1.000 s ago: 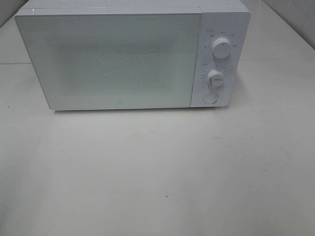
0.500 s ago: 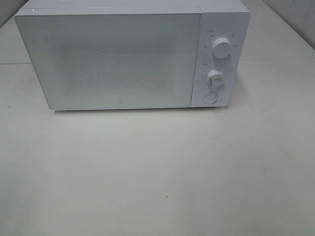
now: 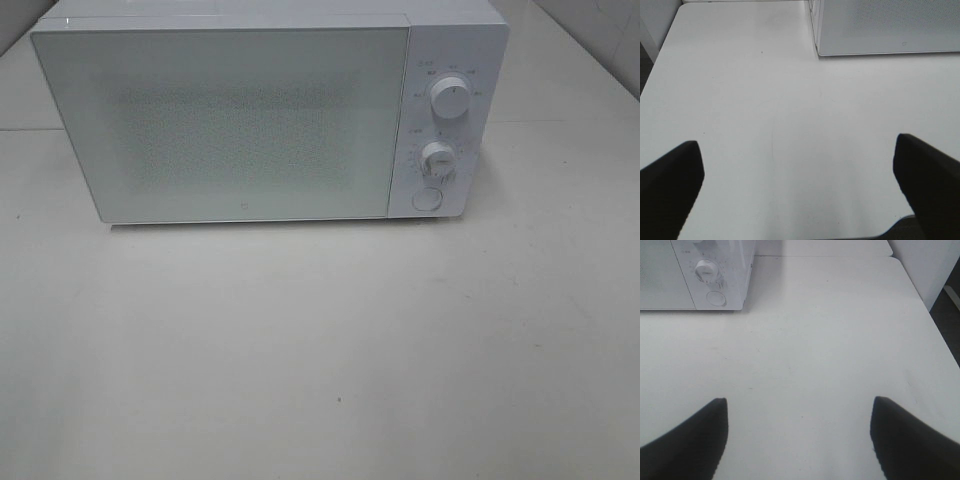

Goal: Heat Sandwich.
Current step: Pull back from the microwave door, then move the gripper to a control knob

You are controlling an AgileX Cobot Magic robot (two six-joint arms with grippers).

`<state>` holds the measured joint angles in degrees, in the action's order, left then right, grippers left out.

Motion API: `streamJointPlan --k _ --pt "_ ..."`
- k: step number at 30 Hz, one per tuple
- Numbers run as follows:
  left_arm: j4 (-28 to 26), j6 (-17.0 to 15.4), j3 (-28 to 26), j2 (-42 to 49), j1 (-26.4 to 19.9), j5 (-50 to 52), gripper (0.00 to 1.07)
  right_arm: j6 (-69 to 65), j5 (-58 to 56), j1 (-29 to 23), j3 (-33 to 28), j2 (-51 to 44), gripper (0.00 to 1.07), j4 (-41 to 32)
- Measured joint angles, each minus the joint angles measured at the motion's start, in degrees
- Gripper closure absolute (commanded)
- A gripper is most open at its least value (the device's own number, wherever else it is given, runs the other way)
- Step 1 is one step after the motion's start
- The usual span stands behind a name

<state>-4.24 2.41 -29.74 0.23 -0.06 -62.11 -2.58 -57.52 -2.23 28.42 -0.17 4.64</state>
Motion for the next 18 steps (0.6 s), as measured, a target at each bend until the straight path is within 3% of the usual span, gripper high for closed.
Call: streamJointPlan --k 18 --pt "0.0 0.0 0.0 0.0 0.0 0.0 0.09 0.0 0.0 0.0 0.0 0.0 0.32 0.0"
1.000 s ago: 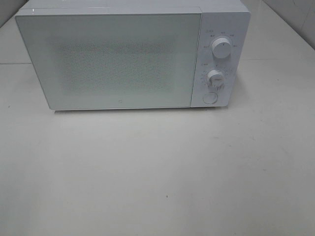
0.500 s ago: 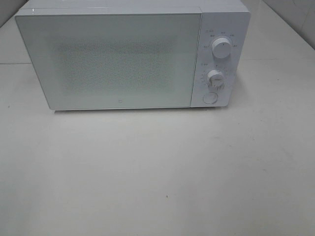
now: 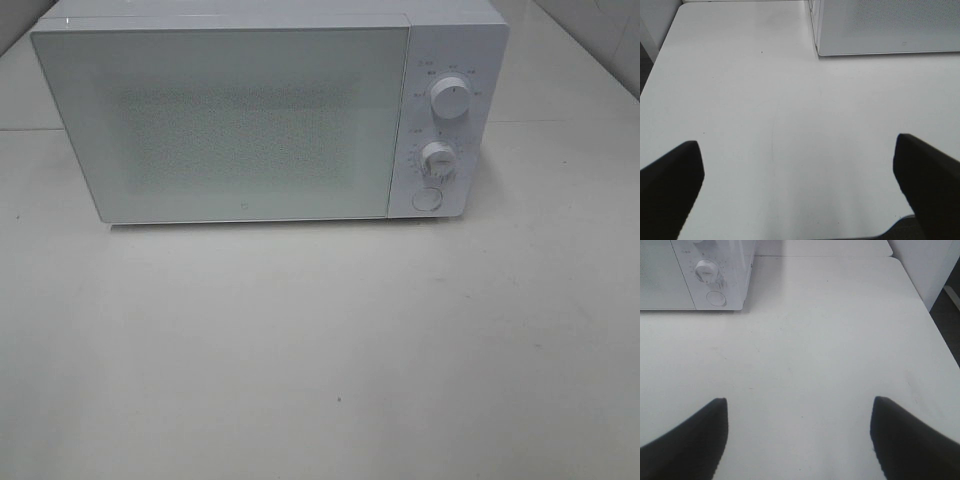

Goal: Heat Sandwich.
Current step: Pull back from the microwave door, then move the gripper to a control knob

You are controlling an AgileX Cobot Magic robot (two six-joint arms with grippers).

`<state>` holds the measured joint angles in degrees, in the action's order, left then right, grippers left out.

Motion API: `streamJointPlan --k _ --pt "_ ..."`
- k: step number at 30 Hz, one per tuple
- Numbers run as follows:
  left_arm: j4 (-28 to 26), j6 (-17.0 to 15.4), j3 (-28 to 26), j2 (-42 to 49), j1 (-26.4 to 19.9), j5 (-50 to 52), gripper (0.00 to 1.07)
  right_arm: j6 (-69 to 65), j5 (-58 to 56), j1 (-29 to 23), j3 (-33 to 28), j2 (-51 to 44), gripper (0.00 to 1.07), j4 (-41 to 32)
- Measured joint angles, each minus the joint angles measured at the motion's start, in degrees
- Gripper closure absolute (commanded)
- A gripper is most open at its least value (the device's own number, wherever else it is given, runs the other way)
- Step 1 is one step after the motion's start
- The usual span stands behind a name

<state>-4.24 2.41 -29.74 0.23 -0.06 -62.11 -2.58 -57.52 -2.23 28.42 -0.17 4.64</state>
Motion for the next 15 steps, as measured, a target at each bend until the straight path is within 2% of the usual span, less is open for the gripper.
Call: streamJointPlan --k 15 --pt "0.0 0.0 0.0 0.0 0.0 0.0 0.09 0.0 0.0 0.0 0.0 0.0 0.32 -0.1"
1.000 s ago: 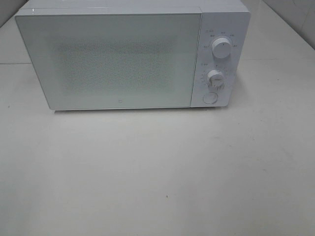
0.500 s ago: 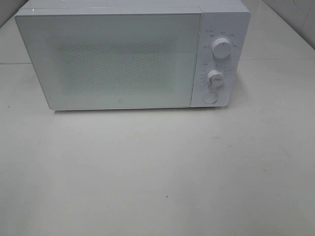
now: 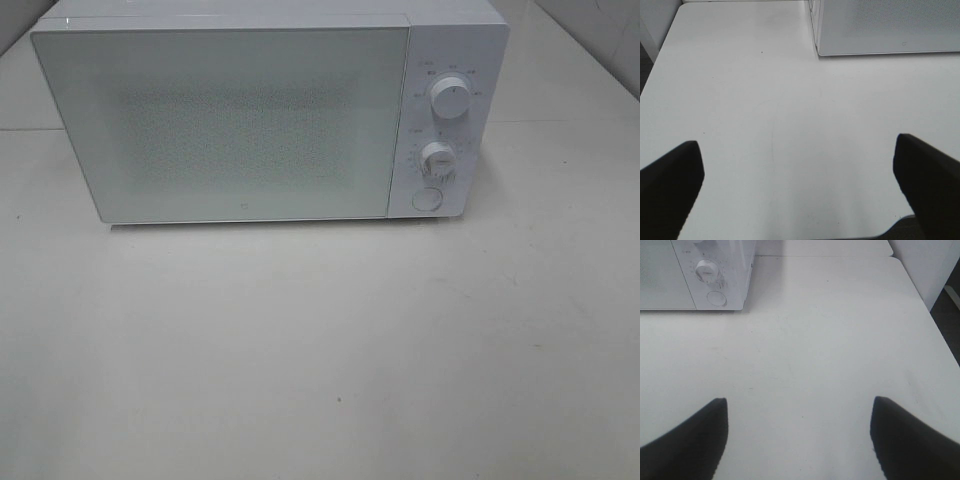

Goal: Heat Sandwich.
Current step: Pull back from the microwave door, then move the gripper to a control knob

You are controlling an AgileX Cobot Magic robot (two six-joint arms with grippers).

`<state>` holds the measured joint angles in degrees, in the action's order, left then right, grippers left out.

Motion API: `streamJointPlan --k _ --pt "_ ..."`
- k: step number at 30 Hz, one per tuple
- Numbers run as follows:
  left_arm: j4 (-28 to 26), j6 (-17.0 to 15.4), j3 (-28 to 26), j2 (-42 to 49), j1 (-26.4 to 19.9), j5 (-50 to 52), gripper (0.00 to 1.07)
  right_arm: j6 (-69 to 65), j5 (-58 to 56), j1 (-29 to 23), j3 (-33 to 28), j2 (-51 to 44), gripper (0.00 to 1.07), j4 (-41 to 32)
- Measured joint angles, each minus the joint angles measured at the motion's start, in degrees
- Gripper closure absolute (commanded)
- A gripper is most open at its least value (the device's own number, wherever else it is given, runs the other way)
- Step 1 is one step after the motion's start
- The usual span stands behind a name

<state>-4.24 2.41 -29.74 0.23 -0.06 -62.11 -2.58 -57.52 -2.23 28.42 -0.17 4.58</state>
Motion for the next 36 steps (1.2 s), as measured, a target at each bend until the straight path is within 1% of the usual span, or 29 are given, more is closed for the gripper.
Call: streamJointPlan --k 10,16,32,36 --pt "0.0 0.0 0.0 0.0 0.0 0.0 0.09 0.0 0.1 0.0 0.0 0.0 0.32 -0.1" --pt "0.0 0.0 0.0 0.0 0.0 0.0 0.09 0.0 2.8 0.0 1.6 0.7 0.32 -0.2" --pt "0.0 0.0 0.0 0.0 0.0 0.0 0.09 0.0 17.5 0.0 1.9 14.4 0.32 -0.3" --pt "0.0 0.0 0.0 0.0 0.0 0.0 0.09 0.0 22.1 0.0 1.9 19.4 0.32 -0.3"
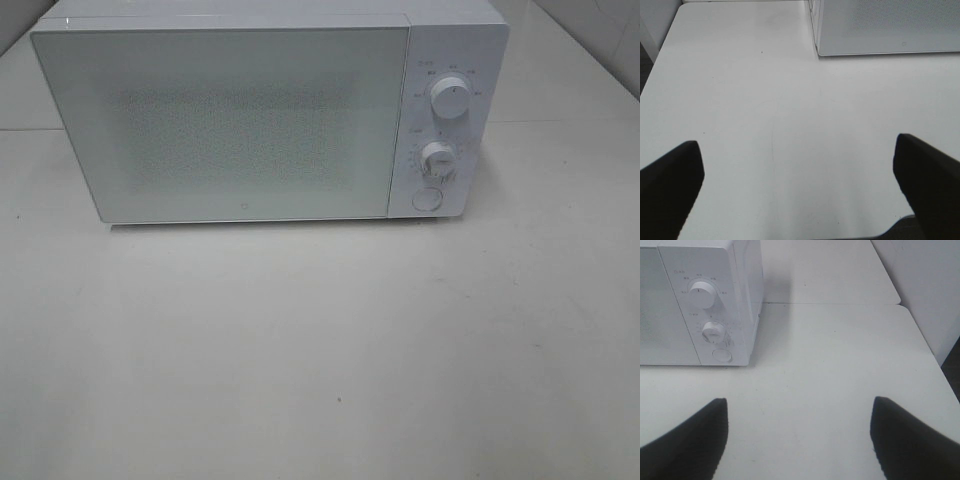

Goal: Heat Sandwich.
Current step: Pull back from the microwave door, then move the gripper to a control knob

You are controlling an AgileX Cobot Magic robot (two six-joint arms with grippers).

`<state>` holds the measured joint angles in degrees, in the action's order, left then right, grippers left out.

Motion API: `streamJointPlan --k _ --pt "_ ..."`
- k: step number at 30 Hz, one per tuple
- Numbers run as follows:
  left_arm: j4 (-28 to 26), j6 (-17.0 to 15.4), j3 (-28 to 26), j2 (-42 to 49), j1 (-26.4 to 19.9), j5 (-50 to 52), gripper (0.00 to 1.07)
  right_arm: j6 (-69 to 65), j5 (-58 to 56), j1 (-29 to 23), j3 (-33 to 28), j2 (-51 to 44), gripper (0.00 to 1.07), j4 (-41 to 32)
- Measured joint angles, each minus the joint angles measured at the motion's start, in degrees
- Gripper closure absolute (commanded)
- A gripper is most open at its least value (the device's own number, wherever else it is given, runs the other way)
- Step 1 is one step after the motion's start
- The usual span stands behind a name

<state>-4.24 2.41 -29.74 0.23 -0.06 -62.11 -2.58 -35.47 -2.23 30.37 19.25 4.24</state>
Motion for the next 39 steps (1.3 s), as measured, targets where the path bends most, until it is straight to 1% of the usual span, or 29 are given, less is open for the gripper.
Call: streamJointPlan --k 6,9,11,22,24,27,28,30,32,33,34,37,38,39 --pt "0.0 0.0 0.0 0.0 0.0 0.0 0.09 0.0 4.1 0.0 0.0 5.2 0.32 0.0" --pt "0.0 0.0 0.0 0.0 0.0 0.0 0.09 0.0 8.3 0.0 0.0 9.6 0.32 0.0" --pt "0.0 0.0 0.0 0.0 0.0 0.0 0.09 0.0 9.2 0.0 0.0 10.6 0.32 0.0" --pt "0.0 0.0 0.0 0.0 0.0 0.0 0.09 0.0 21.9 0.0 0.0 22.9 0.32 0.0" --pt "0.0 0.0 0.0 0.0 0.0 0.0 0.09 0.0 22.9 0.0 0.0 23.7 0.32 0.0" --pt "0.0 0.0 0.0 0.0 0.0 0.0 0.09 0.0 29.9 0.0 -1.0 27.5 0.32 0.0" --pt "0.0 0.0 0.0 0.0 0.0 0.0 0.09 0.0 34.3 0.0 -2.3 29.5 0.32 0.0" --pt "0.0 0.0 0.0 0.0 0.0 0.0 0.09 0.0 35.9 0.0 -2.9 30.3 0.32 0.0" --pt "0.0 0.0 0.0 0.0 0.0 0.0 0.09 0.0 39.8 0.0 -4.0 32.2 0.32 0.0" --pt "0.0 0.0 0.0 0.0 0.0 0.0 0.09 0.0 43.7 0.0 -5.0 34.1 0.32 0.0" --pt "0.0 0.0 0.0 0.0 0.0 0.0 0.09 0.0 43.7 0.0 -5.0 34.1 0.32 0.0" --pt "0.0 0.0 0.0 0.0 0.0 0.0 0.09 0.0 49.2 0.0 -6.4 36.7 0.32 0.0" --pt "0.0 0.0 0.0 0.0 0.0 0.0 0.09 0.2 52.6 0.0 -7.3 38.6 0.32 0.0" --pt "0.0 0.0 0.0 0.0 0.0 0.0 0.09 0.2 52.6 0.0 -7.3 38.6 0.32 0.0"
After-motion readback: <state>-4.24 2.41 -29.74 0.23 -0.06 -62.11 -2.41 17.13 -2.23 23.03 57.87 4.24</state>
